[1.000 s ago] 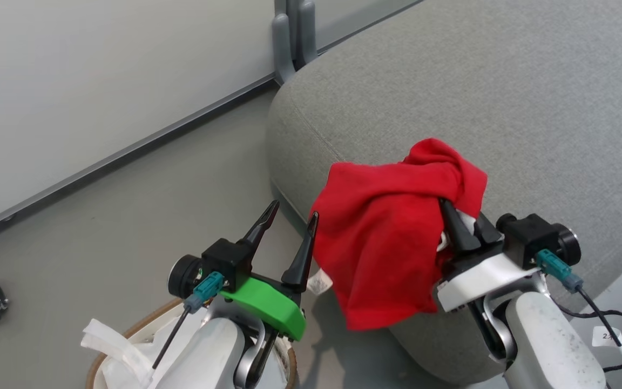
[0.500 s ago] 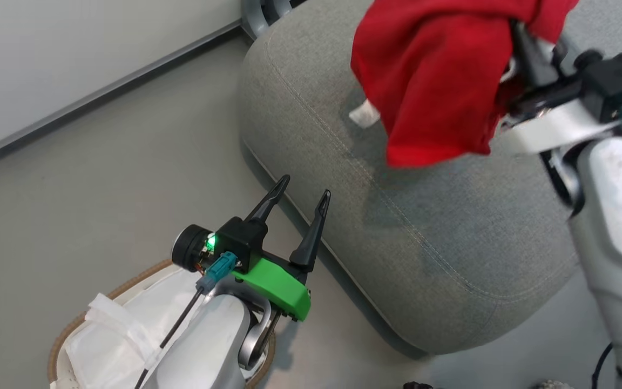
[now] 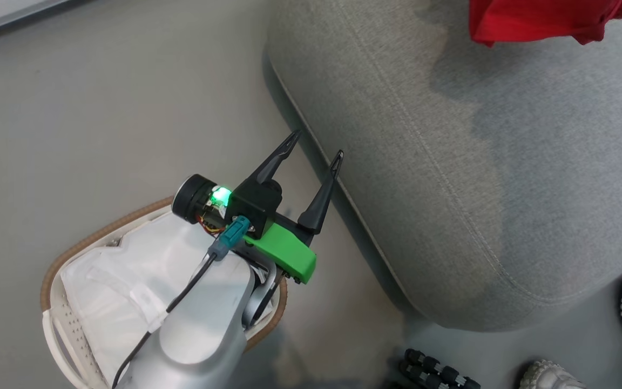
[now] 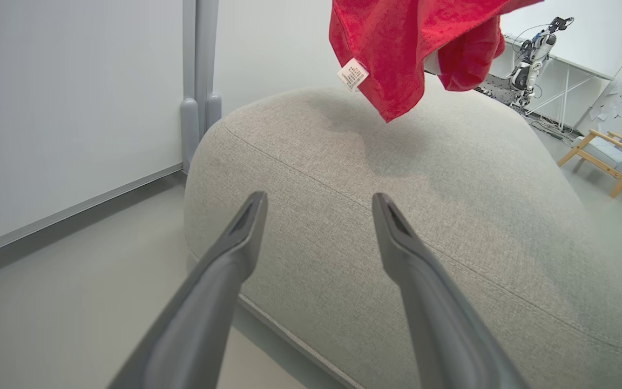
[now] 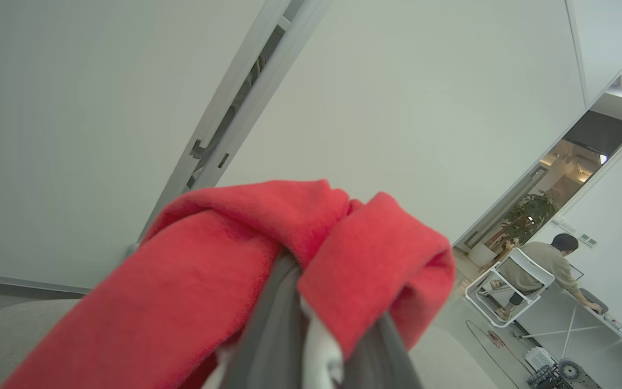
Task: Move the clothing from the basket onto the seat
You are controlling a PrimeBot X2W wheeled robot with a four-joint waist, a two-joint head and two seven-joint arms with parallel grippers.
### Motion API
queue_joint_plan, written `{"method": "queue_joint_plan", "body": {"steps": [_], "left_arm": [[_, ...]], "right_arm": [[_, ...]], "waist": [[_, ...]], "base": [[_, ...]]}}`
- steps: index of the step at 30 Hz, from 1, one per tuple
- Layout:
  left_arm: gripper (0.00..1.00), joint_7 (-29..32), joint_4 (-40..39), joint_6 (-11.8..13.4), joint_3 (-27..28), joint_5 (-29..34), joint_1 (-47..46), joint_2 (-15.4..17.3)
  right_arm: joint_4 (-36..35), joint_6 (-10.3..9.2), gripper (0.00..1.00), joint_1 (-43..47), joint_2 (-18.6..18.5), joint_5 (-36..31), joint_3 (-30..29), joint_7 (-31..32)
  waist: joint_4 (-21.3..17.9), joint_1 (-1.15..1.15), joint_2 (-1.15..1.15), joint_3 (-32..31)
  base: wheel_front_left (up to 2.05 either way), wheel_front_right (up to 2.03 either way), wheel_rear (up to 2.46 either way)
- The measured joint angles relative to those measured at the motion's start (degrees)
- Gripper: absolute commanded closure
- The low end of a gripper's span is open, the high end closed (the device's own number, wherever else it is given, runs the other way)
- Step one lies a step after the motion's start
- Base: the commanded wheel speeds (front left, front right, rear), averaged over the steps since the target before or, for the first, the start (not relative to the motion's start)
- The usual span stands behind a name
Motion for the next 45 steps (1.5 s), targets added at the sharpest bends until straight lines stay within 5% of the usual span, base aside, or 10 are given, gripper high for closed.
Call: {"method": "queue_joint_plan", "body": {"steps": [12,14,15,16,29,45], "left_arm": [[0.0,0.0,0.53,-0.24,-0.92,-0.78,-1.08,0.04],[0.0,0.0,0.59,-0.24,-0.96,-1.2,-1.03,0.03],[0.0,-0.01,0.65,-0.24,-0.94,-1.37,-0.87,0.02],[0.0,0.0,0.74,-0.24,-0.89,-1.66,-0.53,0.01],[0.0,-0.01,-0.44,-0.22,1.03,-2.99,6.32,0.02],[0.0,0.0,-3.53,3.52,9.29,-2.85,12.66,0.02]], "right_arm": [[12.0,0.0,0.97,9.11,5.24,-5.78,-7.42,-0.01],[12.76,0.0,0.63,11.23,5.48,-6.05,-8.77,0.0],[12.73,0.0,0.04,12.5,5.54,-6.33,-9.37,0.0],[12.76,0.0,0.0,13.79,5.69,-6.39,-10.26,0.0],[3.86,0.0,0.0,28.1,8.56,-2.97,-15.13,-0.03],[-8.42,0.0,0.0,33.96,14.12,5.69,-5.04,-0.04]], "waist": [[5.99,0.0,0.0,4.38],[6.24,0.0,0.0,3.79],[6.33,0.0,0.0,3.37],[6.37,0.0,0.0,2.87],[5.86,-0.01,0.0,-6.45],[11.94,-0.01,0.0,-14.57]], "base": [[0.0,0.0,0.0],[0.0,0.0,0.0],[0.0,0.0,0.0],[0.0,0.0,0.0],[0.0,0.0,0.0],[0.0,0.0,0.0]]}}
